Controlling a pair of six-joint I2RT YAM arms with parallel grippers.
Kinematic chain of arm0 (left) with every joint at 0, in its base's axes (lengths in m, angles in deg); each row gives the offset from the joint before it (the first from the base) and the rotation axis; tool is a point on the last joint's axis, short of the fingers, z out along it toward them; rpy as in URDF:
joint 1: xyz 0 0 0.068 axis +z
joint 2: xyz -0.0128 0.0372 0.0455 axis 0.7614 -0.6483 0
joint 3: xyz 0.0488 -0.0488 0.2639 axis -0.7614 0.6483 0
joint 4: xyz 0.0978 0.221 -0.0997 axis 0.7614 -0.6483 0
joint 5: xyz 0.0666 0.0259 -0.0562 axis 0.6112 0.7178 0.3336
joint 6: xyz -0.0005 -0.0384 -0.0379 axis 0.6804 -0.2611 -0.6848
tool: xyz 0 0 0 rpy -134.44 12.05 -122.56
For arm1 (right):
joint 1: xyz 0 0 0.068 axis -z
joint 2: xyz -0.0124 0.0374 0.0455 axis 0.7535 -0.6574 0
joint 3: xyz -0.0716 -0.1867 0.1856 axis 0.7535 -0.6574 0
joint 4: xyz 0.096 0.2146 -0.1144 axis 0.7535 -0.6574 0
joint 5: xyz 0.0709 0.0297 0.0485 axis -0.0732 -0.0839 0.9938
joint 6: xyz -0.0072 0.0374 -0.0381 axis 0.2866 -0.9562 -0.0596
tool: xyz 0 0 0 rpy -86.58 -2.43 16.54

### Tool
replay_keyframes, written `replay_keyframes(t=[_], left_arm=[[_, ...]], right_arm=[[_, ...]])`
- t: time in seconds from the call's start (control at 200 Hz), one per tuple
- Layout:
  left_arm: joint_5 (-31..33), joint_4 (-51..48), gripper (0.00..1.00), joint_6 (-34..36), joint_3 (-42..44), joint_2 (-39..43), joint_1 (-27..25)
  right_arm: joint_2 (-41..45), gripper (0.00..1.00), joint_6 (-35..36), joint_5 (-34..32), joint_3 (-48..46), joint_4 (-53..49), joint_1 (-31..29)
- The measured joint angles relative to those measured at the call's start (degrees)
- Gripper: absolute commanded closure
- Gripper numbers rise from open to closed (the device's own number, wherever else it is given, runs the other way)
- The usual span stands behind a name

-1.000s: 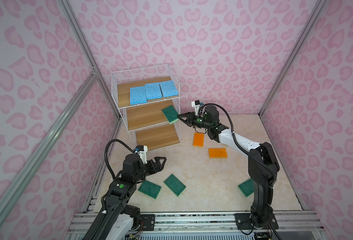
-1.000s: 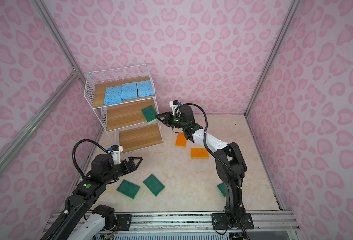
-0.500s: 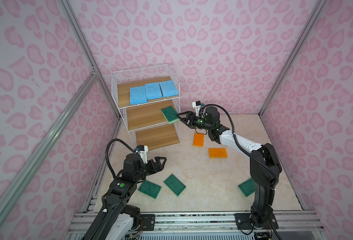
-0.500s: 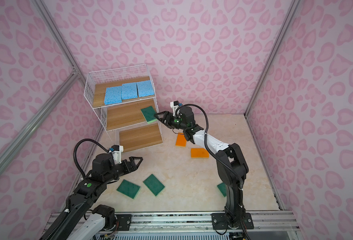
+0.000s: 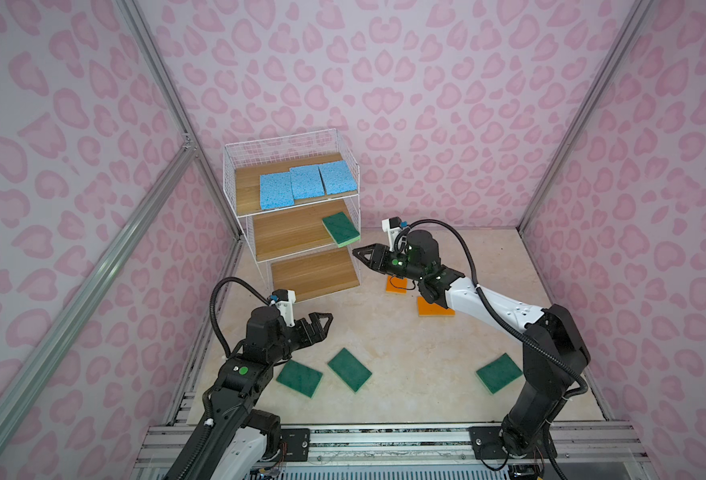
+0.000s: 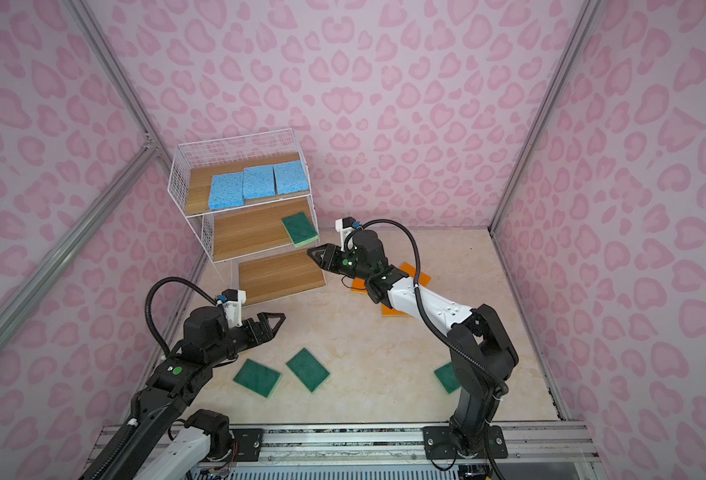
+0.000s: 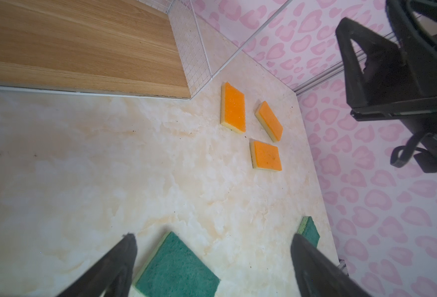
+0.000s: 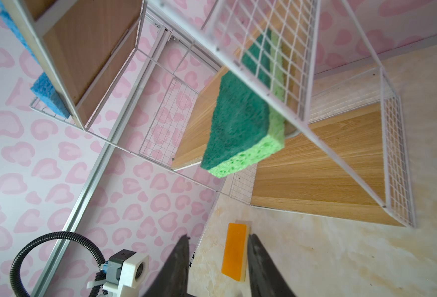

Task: Place and organize the cleaning sponges onto the shelf
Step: 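Lower the green sponge onto the middle shelf and open the right gripper, then withdraw the right gripper while the left gripper reaches for another green sponge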

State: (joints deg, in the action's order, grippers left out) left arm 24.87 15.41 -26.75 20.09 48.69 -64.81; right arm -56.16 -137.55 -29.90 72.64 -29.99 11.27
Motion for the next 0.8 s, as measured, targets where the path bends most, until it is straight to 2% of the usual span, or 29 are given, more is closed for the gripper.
replay_keyframes(t=[0.19, 0.345, 0.8], left_arm=[[1.9, -0.1, 0.08, -0.2, 2.1, 2.0, 0.0], [3.1, -0.1, 0.10, -0.6, 3.6, 4.0, 0.0], [3.4, 0.0, 0.12, -1.2, 5.8, 4.3, 0.0]], right_arm=[[-1.5, 0.79, 1.2, -6.8, 1.0, 0.2, -2.1], [-4.0, 0.79, 1.4, -9.5, 4.1, 0.3, -2.1], [-11.4, 0.79, 0.0, -10.3, 12.9, 0.4, -1.9]])
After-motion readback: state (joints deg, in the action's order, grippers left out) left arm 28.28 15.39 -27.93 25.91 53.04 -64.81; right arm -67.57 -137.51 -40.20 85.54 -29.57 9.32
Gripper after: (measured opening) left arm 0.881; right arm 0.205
